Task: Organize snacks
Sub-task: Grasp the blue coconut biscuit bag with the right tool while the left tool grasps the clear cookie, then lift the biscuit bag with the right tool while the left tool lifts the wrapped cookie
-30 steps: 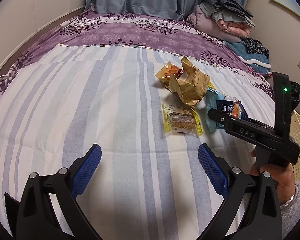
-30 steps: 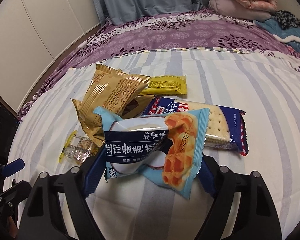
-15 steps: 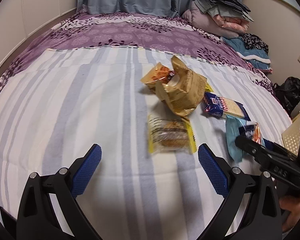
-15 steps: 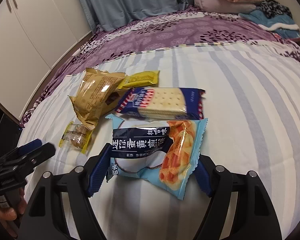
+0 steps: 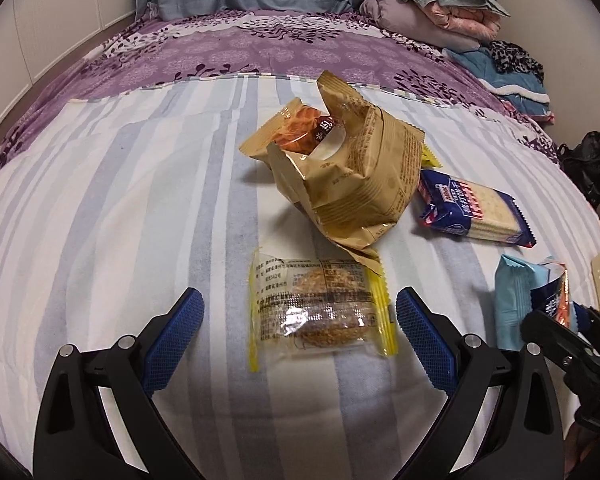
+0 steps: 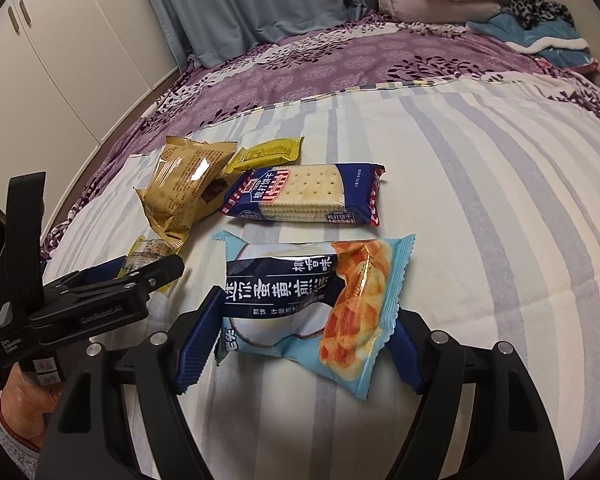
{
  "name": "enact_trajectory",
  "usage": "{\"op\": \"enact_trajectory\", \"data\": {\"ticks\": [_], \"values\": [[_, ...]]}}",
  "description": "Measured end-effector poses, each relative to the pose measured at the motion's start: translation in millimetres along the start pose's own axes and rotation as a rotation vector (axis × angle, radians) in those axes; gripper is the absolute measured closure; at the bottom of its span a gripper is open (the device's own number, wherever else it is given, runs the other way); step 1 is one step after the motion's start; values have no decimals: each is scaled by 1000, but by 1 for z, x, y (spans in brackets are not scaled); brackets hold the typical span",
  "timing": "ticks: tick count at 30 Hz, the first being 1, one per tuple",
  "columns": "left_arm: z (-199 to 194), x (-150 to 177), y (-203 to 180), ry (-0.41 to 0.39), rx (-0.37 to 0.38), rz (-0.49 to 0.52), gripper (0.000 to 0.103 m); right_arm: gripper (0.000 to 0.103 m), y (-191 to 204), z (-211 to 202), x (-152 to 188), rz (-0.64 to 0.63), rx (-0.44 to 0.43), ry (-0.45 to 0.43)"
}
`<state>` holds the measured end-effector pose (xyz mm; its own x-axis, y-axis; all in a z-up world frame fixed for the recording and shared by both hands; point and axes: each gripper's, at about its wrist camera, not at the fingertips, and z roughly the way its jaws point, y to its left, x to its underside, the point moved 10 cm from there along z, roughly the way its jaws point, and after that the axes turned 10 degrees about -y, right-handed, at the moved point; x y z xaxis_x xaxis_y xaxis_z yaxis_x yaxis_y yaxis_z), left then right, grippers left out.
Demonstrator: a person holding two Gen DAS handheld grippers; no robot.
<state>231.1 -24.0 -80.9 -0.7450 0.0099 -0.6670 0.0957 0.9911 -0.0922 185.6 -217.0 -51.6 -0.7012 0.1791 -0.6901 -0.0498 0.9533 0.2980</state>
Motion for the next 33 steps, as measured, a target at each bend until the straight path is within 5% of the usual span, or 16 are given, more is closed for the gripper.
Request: {"op": "enact_trajectory", "data": {"ticks": [12,27,33], "values": [[-12,1,4,-30,6,40,45,20,5,6,-5,10,2,-4],[-56,25,11,-33,27,37,51,15,6,17,-8,-33,14,10],[-76,26,13,-52,34,26,57,37,15,9,-4,-58,-3,12]]}}
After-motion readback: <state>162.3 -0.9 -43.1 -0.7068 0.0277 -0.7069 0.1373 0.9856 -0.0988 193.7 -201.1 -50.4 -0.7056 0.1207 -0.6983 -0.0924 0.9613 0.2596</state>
